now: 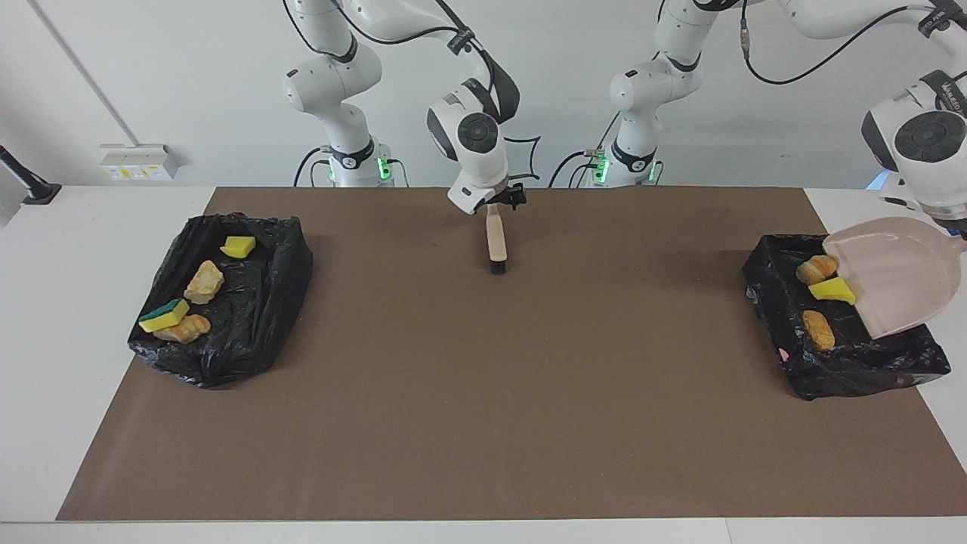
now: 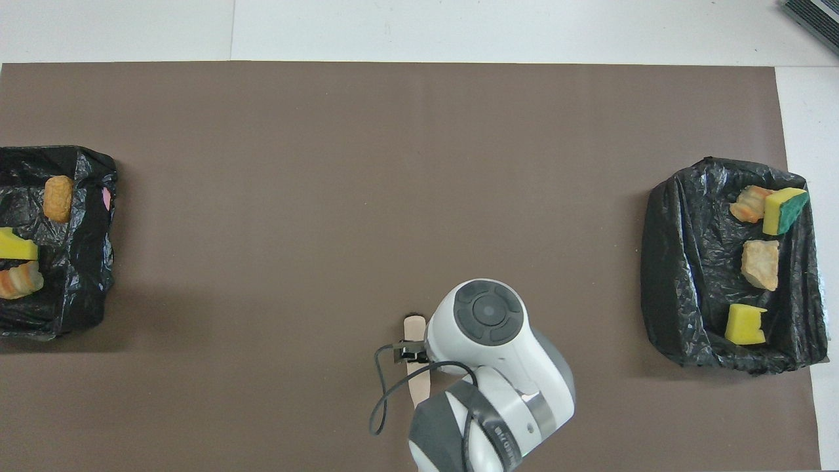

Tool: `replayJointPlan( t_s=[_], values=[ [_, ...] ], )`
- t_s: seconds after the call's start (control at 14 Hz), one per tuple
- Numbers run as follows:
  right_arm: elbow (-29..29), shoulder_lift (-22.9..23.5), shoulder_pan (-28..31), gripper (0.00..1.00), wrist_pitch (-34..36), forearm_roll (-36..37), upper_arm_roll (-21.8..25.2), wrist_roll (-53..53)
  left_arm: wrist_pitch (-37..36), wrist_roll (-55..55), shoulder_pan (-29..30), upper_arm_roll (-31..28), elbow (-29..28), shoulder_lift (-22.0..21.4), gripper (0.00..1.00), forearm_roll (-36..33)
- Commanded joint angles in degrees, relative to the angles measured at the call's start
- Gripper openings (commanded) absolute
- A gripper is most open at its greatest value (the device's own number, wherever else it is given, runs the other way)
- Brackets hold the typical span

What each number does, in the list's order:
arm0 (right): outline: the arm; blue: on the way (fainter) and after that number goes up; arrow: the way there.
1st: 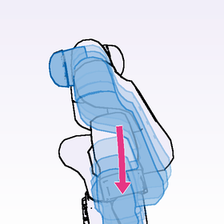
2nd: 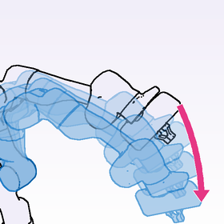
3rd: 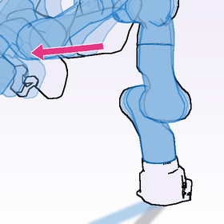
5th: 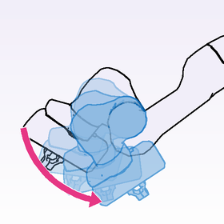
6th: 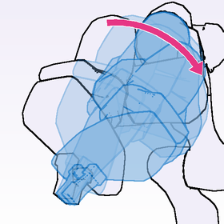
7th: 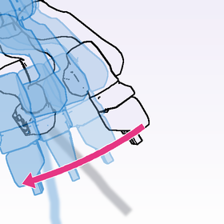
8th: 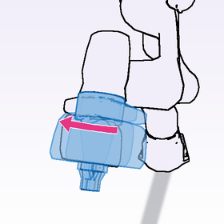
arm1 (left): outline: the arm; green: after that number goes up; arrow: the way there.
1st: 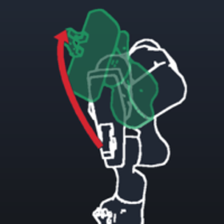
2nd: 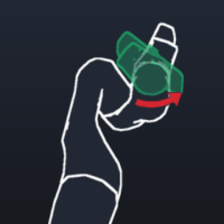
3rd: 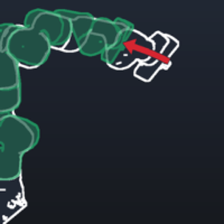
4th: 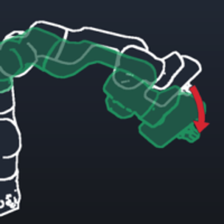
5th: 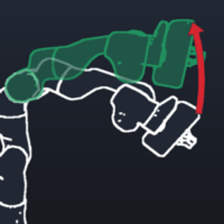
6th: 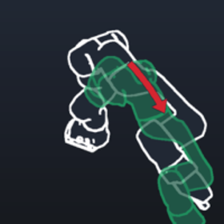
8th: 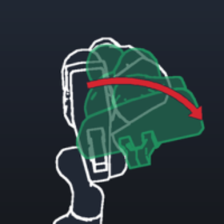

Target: Sweep and dump trash in bin

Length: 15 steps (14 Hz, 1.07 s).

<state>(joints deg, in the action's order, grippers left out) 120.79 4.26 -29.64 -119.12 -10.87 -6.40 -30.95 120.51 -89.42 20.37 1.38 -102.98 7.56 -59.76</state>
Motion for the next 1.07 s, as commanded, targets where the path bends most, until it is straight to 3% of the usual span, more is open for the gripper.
replayJointPlan(
  t_s=[0.0, 0.29, 0.5, 0.71, 1.0],
  values=[
    [-3.71, -1.61, 5.63, 1.00, 0.56, 6.98, -0.46, 1.33, -0.72, 0.83, -0.77, -0.59, 1.80, -0.53, 0.00, -4.39],
    [-10.37, -2.50, 11.26, 1.00, 3.62, 14.37, -0.46, 2.03, 0.25, -0.15, -0.77, -0.77, 4.09, -2.82, 0.00, -1.69],
    [-18.64, -2.50, 15.04, 1.00, 12.58, 15.26, -0.46, 3.17, -0.89, 0.03, -1.47, -0.50, 9.44, -1.33, 0.00, 16.47],
    [-24.01, -3.11, 18.47, 1.00, 19.26, 15.26, 0.06, 9.04, -2.55, 0.55, -4.45, 0.02, 8.85, -0.53, 0.00, 25.02],
    [-28.23, -5.75, 18.48, 1.00, 26.82, 15.00, 9.27, 16.95, -9.05, 19.04, -14.45, -0.06, 5.78, -0.53, 0.00, 31.80]
  ],
)
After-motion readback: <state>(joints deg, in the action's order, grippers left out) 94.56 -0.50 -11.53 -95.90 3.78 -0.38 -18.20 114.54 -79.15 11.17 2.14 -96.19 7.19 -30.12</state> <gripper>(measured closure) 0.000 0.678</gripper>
